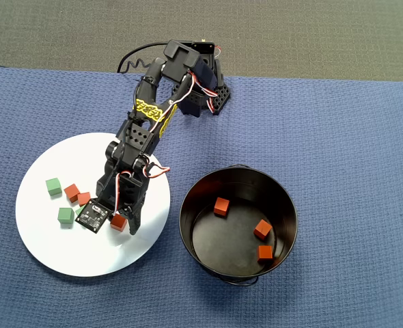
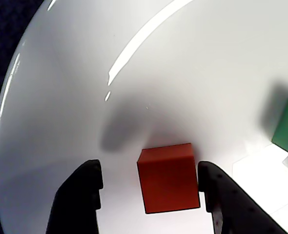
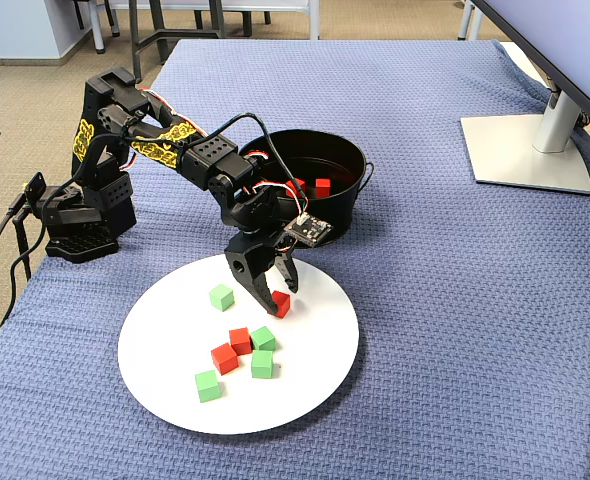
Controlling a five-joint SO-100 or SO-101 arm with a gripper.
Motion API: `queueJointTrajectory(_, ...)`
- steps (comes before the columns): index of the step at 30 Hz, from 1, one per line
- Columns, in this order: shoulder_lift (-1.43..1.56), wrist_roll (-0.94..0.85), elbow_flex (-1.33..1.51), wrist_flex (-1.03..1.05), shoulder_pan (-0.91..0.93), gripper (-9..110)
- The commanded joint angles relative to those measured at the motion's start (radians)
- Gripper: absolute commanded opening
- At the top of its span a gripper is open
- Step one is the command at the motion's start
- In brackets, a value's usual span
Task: Pick up the red cubes from the white plate and place them in the black recipient
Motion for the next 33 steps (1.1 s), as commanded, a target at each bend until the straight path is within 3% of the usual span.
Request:
queueJointTrajectory(1, 0.086, 0.003, -0.005, -0.017, -0.015, 10)
queueJointTrajectory(6, 0.081, 0.003, 0.002, -0.018, -0.017, 0)
queueJointTrajectory(16, 0.123, 0.144, -0.100, 0.014, -0.029, 0)
queueJointTrajectory(24, 0.373, 0.534, -0.175, 0.195, -0.083, 0)
queueJointTrajectory(33, 0.607, 1.080, -0.087, 0.183, -0.293, 0)
